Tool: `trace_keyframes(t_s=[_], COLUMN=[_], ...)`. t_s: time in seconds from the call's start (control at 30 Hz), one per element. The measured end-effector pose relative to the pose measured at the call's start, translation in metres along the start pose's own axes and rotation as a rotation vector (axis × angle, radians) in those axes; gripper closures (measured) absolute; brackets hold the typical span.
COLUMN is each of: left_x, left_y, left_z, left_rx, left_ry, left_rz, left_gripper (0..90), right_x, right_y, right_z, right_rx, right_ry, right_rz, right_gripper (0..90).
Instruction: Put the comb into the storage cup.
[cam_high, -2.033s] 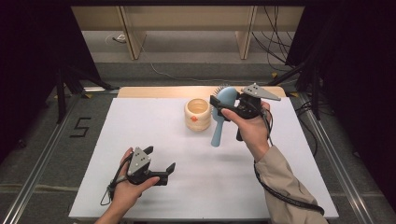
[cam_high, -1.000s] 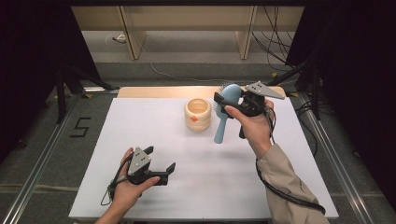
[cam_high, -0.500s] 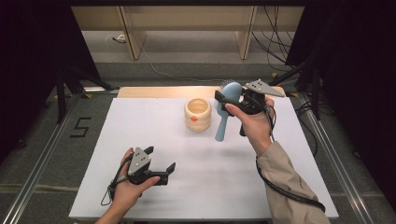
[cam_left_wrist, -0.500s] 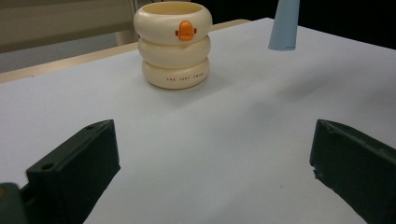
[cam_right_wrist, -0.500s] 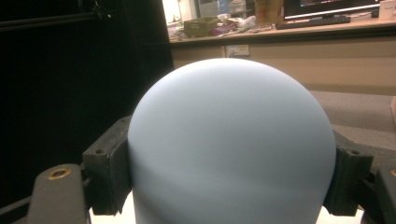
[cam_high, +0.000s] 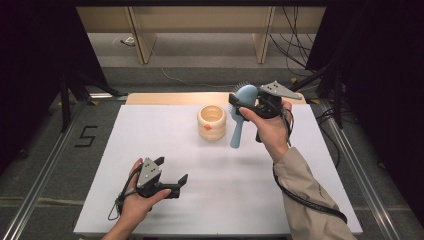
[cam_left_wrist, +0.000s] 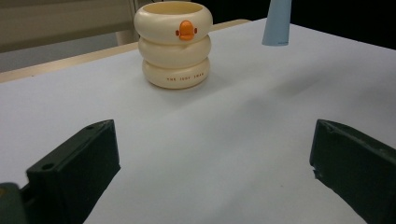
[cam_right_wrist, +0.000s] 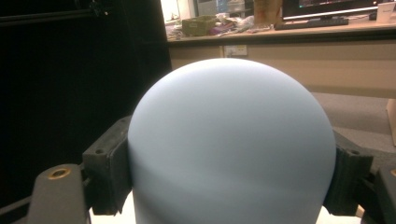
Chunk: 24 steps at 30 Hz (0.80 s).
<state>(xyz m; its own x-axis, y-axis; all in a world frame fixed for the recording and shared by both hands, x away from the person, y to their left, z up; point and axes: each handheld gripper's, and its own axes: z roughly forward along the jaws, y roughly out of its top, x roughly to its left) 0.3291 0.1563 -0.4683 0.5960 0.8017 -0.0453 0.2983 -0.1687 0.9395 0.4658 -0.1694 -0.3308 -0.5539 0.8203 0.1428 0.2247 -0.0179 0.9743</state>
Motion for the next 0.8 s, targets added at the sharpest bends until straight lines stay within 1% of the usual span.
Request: trace_keyframes(t_s=[0.33, 0.8], left_x=[0.0, 0.0], left_y=[0.0, 0.0], left_z=[0.0, 0.0], left_rx=[0.0, 0.0], left_ry=[-0.001, -0.002], left_rz=[-0.001, -0.002], left_gripper=[0.9, 0.9], right_x=[-0.002, -0.005], right_y=[0.007, 0.012], right_z=[0.003, 0.008], right_rx=[-0.015, -0.016], right_ry=[-0.008, -0.019], right_rz=[-0.003, 0.0], right_gripper=[21.2, 21.2])
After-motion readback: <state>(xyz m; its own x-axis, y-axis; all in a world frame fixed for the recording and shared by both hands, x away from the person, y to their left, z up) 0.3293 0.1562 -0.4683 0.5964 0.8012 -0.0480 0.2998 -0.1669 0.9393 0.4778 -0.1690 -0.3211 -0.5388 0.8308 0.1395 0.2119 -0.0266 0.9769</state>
